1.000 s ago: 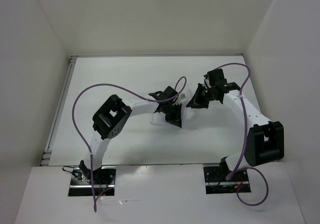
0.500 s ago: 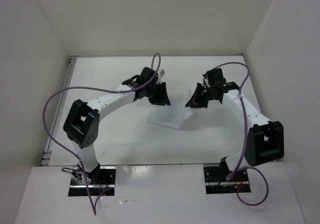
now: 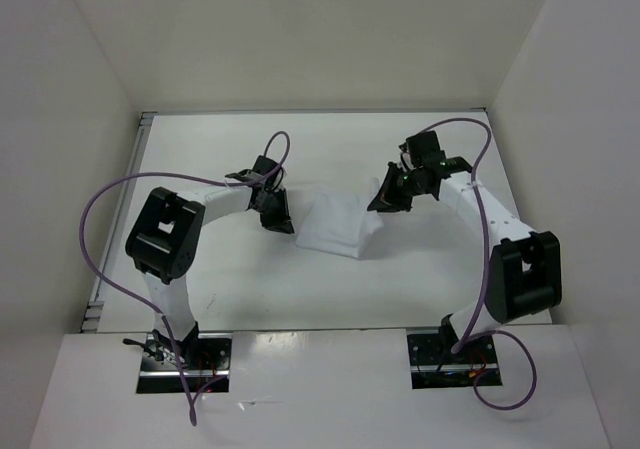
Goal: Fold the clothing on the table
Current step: Fold the skirt
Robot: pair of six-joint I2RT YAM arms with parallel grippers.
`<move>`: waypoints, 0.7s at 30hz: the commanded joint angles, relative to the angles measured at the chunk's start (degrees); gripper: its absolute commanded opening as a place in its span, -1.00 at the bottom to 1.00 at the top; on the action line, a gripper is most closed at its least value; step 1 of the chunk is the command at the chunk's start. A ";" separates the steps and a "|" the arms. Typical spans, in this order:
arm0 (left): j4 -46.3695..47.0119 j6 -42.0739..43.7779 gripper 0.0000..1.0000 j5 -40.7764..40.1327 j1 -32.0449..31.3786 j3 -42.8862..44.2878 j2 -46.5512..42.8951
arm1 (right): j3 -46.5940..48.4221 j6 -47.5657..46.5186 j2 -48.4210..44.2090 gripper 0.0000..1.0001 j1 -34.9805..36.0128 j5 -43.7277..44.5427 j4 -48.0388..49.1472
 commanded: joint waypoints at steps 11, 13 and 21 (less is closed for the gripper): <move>8.31 -3.02 -0.62 7.70 -2.55 -2.14 1.31 | 7.11 1.95 10.82 -1.00 8.03 -1.31 5.58; 7.71 -3.02 -0.62 7.18 -2.55 -2.14 0.69 | 8.77 2.56 12.23 -1.00 9.09 -1.31 6.81; 7.70 -3.02 -0.62 7.17 -2.55 -3.81 -0.89 | 12.82 4.23 19.70 -1.00 14.27 -2.36 9.27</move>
